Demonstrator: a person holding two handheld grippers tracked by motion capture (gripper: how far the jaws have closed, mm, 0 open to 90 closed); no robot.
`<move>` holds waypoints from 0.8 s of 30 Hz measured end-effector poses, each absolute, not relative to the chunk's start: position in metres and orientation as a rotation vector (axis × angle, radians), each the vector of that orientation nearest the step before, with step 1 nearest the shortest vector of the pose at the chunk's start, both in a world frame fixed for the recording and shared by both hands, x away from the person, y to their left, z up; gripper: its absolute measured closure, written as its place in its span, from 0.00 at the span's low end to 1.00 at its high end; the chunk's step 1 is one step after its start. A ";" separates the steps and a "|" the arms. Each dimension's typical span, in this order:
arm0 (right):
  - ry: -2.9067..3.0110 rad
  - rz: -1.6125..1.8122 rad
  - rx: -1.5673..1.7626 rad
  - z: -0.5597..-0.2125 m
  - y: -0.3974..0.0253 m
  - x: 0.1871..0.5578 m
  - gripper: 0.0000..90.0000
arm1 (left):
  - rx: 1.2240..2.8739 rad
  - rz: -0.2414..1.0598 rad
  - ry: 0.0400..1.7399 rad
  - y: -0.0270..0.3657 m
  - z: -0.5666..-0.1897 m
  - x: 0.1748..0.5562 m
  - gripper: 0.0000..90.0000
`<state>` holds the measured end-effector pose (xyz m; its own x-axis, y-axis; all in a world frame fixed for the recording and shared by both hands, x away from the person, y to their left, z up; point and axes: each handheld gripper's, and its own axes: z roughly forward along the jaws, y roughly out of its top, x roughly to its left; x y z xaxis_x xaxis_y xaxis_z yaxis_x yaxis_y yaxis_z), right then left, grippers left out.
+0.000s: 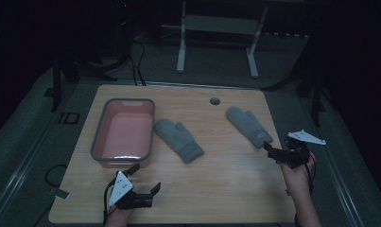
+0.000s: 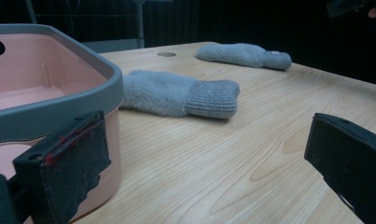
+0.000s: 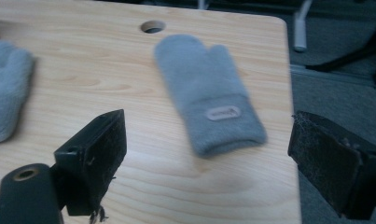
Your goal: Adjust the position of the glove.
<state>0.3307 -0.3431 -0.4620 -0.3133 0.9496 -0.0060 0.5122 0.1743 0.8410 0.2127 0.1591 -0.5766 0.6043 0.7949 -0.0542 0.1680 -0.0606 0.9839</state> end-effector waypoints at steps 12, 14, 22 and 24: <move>2.020 1.012 1.290 -0.454 -0.301 0.349 0.15 | 1.583 0.622 0.823 0.159 -0.577 0.213 0.00; 2.035 1.010 1.277 -0.454 -0.293 0.352 0.17 | 1.583 0.620 0.824 0.159 -0.577 0.213 0.00; 2.096 1.032 1.239 -0.454 -0.266 0.363 0.22 | 1.584 0.614 0.823 0.160 -0.576 0.213 0.00; 2.122 1.029 1.210 -0.455 -0.259 0.365 0.19 | 1.585 0.616 0.824 0.159 -0.576 0.213 0.00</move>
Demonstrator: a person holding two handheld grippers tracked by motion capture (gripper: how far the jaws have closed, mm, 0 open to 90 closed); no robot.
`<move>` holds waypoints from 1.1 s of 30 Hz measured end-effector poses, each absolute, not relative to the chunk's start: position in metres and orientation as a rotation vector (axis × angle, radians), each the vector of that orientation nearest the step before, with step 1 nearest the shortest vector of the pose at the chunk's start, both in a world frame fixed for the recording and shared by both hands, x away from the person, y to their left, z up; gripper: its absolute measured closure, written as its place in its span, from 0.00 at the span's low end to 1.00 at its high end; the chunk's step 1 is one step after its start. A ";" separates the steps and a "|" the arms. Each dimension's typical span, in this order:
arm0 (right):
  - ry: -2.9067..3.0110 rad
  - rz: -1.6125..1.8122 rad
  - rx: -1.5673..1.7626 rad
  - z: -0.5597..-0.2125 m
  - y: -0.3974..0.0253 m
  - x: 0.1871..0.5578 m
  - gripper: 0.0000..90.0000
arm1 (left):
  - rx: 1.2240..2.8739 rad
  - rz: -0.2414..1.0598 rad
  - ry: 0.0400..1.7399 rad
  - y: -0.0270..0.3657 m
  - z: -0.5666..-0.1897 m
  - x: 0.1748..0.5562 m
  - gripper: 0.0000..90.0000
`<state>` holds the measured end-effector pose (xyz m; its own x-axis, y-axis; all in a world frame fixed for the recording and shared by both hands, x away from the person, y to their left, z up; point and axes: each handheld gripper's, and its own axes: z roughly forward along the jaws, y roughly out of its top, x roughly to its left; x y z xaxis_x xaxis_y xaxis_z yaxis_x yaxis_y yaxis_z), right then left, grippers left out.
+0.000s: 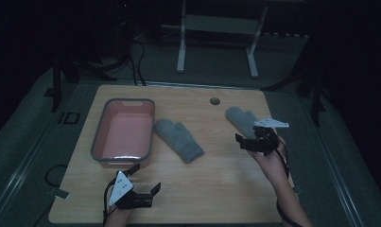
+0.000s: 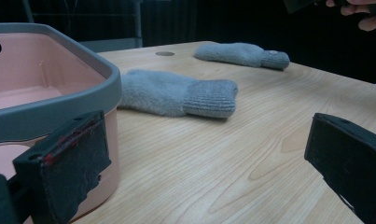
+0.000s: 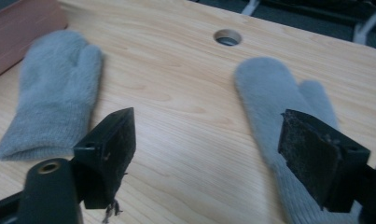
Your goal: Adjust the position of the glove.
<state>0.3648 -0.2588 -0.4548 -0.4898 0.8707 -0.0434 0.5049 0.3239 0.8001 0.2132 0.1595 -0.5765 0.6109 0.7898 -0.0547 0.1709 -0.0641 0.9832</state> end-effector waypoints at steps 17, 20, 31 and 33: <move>2.379 1.079 0.965 -0.481 -0.182 0.387 0.29 | 1.583 0.603 0.822 0.160 -0.577 0.213 0.00; 2.407 1.085 0.944 -0.486 -0.166 0.391 0.30 | 1.590 0.605 0.818 0.159 -0.576 0.213 0.00; 2.510 1.069 0.786 -0.505 -0.104 0.410 0.40 | 1.591 0.598 0.821 0.160 -0.576 0.214 0.00; 2.546 1.069 0.764 -0.508 -0.095 0.414 0.40 | 1.599 0.599 0.813 0.159 -0.576 0.213 0.00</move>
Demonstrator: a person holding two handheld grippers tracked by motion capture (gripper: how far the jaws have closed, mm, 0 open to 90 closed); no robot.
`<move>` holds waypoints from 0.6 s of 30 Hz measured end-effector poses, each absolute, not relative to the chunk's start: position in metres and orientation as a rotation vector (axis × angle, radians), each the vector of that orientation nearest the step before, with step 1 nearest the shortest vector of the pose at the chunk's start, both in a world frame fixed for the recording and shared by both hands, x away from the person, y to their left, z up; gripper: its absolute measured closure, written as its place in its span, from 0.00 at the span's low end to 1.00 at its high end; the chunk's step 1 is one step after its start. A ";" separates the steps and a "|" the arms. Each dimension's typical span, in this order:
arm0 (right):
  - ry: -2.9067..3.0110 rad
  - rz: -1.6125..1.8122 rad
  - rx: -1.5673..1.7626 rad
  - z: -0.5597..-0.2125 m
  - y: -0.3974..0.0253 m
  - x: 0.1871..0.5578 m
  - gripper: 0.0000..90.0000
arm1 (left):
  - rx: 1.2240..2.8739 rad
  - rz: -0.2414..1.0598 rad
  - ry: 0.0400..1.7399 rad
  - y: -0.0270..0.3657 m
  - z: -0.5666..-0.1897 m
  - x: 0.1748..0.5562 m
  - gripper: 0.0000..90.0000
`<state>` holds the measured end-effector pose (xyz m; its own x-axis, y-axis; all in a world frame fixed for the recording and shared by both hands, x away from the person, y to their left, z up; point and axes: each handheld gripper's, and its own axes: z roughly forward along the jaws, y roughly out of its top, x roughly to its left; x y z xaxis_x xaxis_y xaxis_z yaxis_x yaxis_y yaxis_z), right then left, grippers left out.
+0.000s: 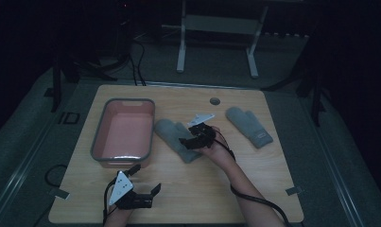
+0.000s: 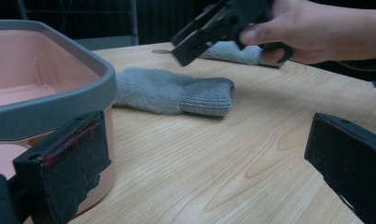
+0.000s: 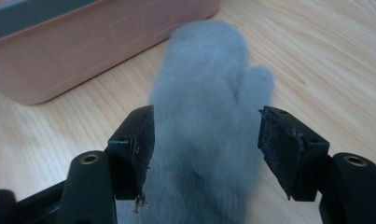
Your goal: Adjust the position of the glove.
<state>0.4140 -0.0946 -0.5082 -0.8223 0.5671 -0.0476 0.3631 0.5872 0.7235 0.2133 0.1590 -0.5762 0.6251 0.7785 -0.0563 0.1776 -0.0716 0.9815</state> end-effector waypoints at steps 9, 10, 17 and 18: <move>2.627 0.929 0.640 -0.531 -0.065 0.428 0.46 | 1.604 0.608 0.807 0.158 -0.576 0.213 0.00; 2.643 0.922 0.648 -0.533 -0.063 0.430 0.46 | 1.606 0.608 0.806 0.158 -0.576 0.213 0.00; 2.708 0.913 0.678 -0.542 -0.060 0.444 0.56 | 1.607 0.596 0.802 0.158 -0.576 0.213 0.00; 2.715 0.917 0.696 -0.543 -0.060 0.446 0.59 | 1.607 0.593 0.801 0.158 -0.576 0.213 0.00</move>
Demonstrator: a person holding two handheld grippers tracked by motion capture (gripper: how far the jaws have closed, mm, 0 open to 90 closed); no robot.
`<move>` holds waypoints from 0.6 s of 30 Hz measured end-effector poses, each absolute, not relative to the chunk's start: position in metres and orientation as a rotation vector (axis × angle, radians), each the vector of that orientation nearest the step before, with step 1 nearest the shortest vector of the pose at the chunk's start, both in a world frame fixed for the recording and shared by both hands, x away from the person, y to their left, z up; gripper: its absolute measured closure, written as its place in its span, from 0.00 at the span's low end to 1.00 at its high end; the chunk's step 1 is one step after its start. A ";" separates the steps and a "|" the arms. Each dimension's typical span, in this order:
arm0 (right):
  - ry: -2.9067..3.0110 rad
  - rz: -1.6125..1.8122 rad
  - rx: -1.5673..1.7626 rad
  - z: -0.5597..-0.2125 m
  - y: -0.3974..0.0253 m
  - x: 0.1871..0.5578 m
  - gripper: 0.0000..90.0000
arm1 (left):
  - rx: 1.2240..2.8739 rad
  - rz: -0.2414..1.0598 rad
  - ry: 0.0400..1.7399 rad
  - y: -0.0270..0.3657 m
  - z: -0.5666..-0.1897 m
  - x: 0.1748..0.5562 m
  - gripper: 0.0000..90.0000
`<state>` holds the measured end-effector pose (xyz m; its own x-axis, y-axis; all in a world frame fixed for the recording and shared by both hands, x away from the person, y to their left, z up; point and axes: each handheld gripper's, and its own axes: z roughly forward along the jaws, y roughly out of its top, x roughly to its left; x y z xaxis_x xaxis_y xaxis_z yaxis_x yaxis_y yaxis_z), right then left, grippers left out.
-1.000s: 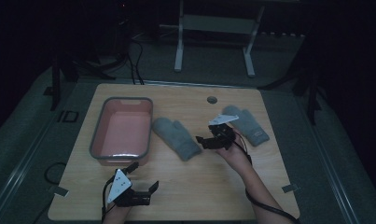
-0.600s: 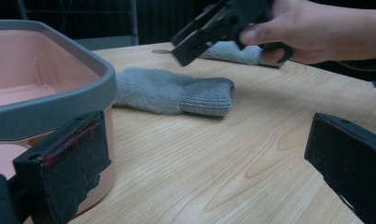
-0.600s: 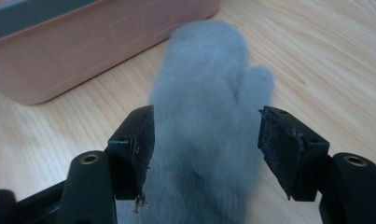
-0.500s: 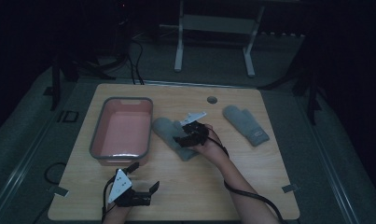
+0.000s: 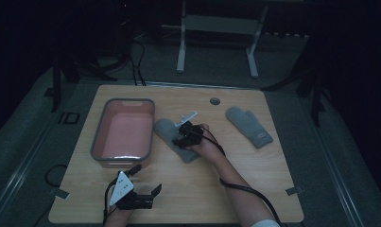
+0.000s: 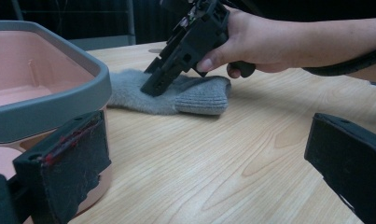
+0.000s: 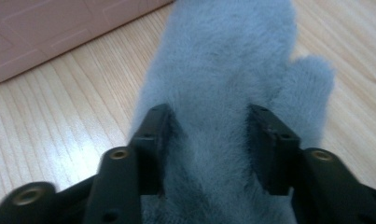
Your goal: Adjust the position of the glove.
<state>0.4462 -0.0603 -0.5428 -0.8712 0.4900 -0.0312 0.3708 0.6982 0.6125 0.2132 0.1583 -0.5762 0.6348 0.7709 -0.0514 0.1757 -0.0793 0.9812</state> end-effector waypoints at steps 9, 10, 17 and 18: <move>2.635 0.932 0.769 -0.549 -0.058 0.437 0.87 | 1.608 0.592 0.798 0.158 -0.576 0.213 0.00; 2.616 0.951 0.803 -0.550 -0.059 0.435 0.88 | 1.606 0.588 0.799 0.158 -0.576 0.213 0.00; 2.461 1.115 1.048 -0.540 -0.076 0.422 0.91 | 1.602 0.584 0.799 0.158 -0.576 0.213 0.00; 2.436 1.130 1.063 -0.538 -0.078 0.420 0.91 | 1.604 0.584 0.800 0.158 -0.576 0.213 0.00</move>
<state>0.4195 -0.0779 -0.5379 -0.7015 0.7091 0.0721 0.5129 0.4320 0.7418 0.2133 0.1583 -0.5762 0.6388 0.7672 -0.0582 0.1781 -0.0738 0.9812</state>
